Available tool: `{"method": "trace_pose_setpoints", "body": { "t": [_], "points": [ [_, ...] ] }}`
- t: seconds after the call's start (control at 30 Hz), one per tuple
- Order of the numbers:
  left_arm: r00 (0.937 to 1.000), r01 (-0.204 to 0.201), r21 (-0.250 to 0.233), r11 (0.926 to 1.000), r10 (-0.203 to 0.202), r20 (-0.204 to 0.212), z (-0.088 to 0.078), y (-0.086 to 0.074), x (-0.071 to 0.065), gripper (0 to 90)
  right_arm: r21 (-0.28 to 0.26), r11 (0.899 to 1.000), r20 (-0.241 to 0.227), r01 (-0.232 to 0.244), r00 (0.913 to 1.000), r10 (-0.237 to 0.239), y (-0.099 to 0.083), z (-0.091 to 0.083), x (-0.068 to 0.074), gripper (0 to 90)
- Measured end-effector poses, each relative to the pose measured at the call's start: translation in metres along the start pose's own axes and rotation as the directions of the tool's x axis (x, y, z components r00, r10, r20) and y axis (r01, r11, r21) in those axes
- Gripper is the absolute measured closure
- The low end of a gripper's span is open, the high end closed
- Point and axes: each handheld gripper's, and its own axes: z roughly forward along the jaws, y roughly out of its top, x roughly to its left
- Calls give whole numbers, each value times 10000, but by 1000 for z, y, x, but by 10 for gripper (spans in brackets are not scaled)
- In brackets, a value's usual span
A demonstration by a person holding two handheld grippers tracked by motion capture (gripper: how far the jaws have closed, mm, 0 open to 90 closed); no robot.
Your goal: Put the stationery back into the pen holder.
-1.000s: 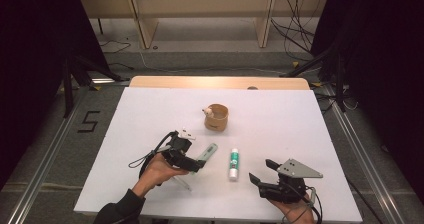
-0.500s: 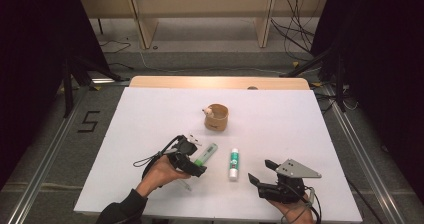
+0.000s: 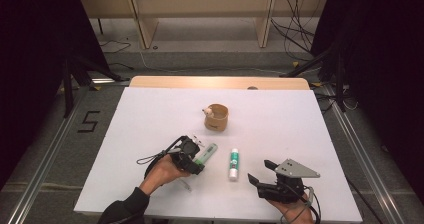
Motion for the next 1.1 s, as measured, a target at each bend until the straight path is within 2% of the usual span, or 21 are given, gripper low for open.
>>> {"method": "trace_pose_setpoints", "body": {
  "t": [0.13,0.23,0.53,0.63,0.7,0.8,0.83,0.93,1.0,1.07,1.1],
  "points": [
    [9999,-109,-22,9999,109,71,-1,1,-3,603,59,10000,17,-5,10000,5,-1,3,0,276],
    [10000,-36,-33,10000,36,64,-1,2,-2,661,150,9999,-16,42,10000,-42,-1,4,1,276],
    [9995,17,29,10000,-18,310,-3,0,3,667,171,9998,-54,70,10000,-69,1,7,5,279],
    [9983,-55,81,10000,50,582,-9,-2,8,667,62,9997,-102,253,9996,-252,3,7,7,279],
    [9969,-65,131,9999,55,779,-13,-2,10,667,-49,9986,-126,533,9985,-533,6,6,10,278],
    [9932,-346,294,9990,311,1118,-24,-1,10,667,-183,9965,-278,813,9963,-818,10,7,15,275],
    [9907,-576,403,9975,521,1253,-28,0,10,667,-195,9954,-372,935,9949,-942,11,8,17,274],
    [9843,-927,489,9945,841,1554,-40,1,6,667,-189,9914,-579,1294,9898,-1303,15,12,26,272],
    [9797,-1083,529,9927,976,1749,-46,1,3,667,-199,9843,-591,1751,9826,-1760,17,15,34,273],
    [9753,-1282,559,9902,1156,1881,-52,2,0,667,-205,9721,-531,2335,9707,-2343,20,17,42,271],
    [9737,-1330,566,9895,1198,1940,-55,2,-1,667,-250,9613,-473,2744,9602,-2753,22,18,48,271]
  ]
}}
